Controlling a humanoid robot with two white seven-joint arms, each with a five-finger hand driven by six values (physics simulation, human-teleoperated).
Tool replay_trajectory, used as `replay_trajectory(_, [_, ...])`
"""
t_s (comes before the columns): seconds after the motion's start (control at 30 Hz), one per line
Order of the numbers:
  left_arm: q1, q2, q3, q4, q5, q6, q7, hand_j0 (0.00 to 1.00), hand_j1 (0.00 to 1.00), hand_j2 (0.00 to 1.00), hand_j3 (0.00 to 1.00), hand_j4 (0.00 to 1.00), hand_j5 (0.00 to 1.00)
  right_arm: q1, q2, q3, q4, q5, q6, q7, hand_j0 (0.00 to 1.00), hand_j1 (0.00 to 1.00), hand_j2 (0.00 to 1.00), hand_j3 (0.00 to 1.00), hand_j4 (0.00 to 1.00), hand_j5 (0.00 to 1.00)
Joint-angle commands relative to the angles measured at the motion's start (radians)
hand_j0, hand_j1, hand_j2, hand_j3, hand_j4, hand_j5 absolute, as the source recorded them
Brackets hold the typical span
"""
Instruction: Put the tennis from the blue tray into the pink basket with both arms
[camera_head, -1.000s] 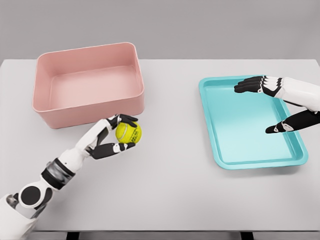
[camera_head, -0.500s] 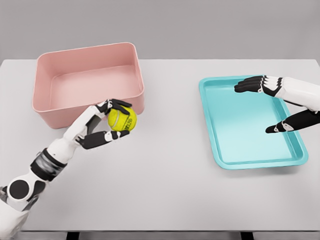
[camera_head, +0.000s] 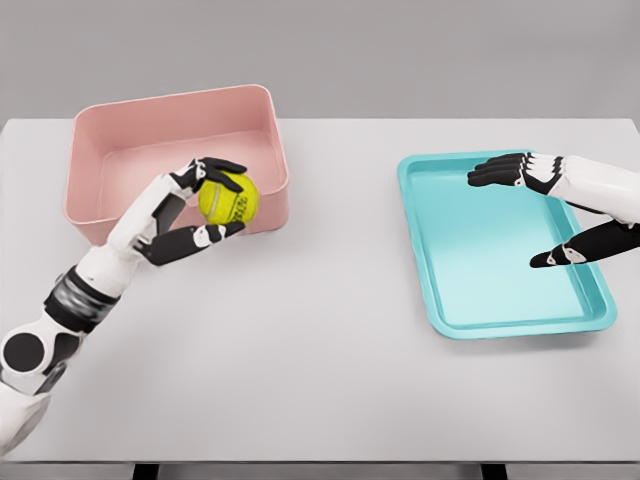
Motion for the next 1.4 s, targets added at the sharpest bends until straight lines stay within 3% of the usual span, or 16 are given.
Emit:
replay_trajectory(0.0, [0.0,0.001,0.004,0.004,0.003,0.0,0.001,0.49,0.49,0.49,0.49,0.49,0.49,0.0,0.002,0.0,0.0,-0.008,0.003,0.0,1.0,1.0,1.0,1.0,1.0,1.0])
replay_trajectory(0.17, [-0.008,0.0,0.058,0.018,0.003,0.005,0.001,0.49,0.49,0.49,0.49,0.49,0.49,0.0,0.003,0.0,0.0,-0.007,0.003,0.0,1.0,1.0,1.0,1.0,1.0,1.0])
replay_trajectory(0.8, [-0.15,-0.045,0.046,0.239,-0.004,0.023,0.001,0.49,0.49,0.49,0.49,0.49,0.49,0.0,0.016,-0.001,0.0,-0.007,0.003,0.0,1.0,1.0,1.0,1.0,1.0,1.0])
replay_trajectory(1.37, [-0.232,-0.082,0.04,0.404,-0.01,0.116,-0.001,0.49,0.49,0.49,0.49,0.49,0.49,0.002,0.016,-0.001,0.0,-0.007,0.003,0.0,1.0,1.0,1.0,1.0,1.0,1.0])
